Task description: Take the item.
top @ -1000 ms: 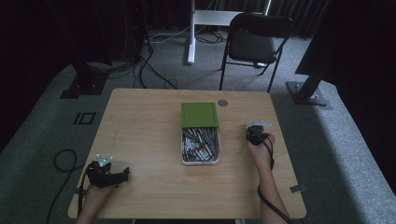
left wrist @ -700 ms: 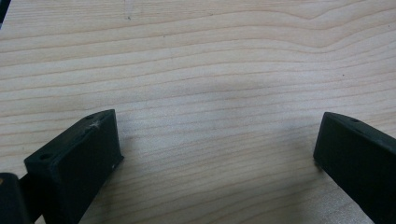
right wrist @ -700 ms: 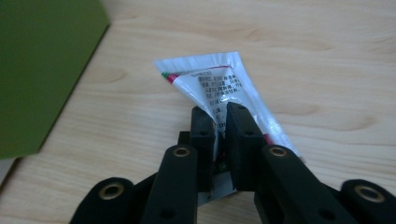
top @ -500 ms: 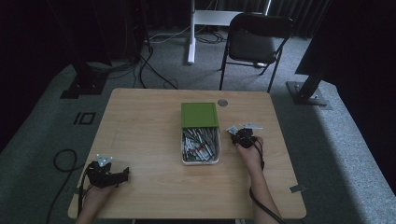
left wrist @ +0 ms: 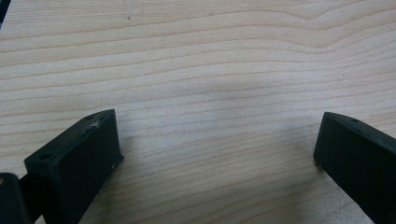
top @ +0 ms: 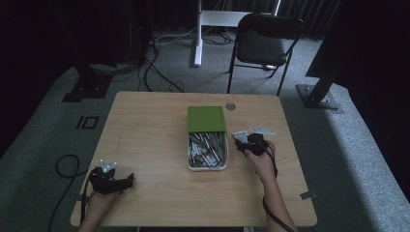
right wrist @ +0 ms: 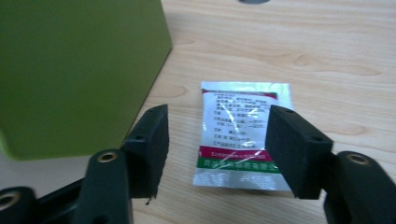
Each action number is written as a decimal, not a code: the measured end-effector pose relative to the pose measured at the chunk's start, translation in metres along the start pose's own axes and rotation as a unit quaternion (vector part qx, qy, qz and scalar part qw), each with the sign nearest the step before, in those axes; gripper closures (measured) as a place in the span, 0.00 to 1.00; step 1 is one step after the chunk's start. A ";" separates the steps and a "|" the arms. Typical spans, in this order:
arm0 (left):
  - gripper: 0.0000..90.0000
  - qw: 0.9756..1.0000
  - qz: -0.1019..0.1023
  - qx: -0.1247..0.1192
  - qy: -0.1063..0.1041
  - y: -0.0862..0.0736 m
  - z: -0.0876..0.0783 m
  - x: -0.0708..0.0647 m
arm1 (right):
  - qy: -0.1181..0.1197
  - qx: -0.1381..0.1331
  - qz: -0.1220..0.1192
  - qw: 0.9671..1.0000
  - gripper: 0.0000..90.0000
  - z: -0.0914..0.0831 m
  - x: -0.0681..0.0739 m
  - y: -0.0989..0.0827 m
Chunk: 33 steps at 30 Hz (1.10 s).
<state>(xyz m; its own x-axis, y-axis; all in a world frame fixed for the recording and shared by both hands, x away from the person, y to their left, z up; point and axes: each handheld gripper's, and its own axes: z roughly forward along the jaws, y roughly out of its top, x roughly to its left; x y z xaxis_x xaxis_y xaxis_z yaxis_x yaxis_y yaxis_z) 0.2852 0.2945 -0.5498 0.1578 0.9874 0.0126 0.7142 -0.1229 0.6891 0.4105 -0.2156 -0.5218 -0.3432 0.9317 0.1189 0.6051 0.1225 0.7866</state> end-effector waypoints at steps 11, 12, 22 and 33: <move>0.02 1.000 0.000 0.000 0.000 0.000 0.000 0.000 | -0.013 -0.003 0.010 1.000 0.25 -0.021 -0.015 -0.016; 0.02 1.000 0.000 0.000 0.000 0.000 0.000 0.000 | -0.020 0.001 0.013 1.000 0.21 -0.025 -0.017 -0.020; 0.01 1.000 0.000 0.000 0.000 0.000 0.000 0.000 | -0.055 -0.002 0.034 0.998 0.16 -0.044 -0.028 -0.039; 0.02 1.000 0.001 0.001 0.000 0.000 0.000 0.000 | -0.089 0.002 0.045 0.995 0.16 -0.067 -0.036 -0.058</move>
<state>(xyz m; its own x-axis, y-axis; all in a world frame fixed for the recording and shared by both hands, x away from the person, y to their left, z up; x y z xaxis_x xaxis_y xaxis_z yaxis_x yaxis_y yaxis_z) 0.2852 0.2947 -0.5498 0.1591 0.9872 0.0140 0.7147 -0.1250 0.6882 0.3398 -0.2795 -0.5311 -0.1557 0.9846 0.0790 0.6298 0.0373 0.7759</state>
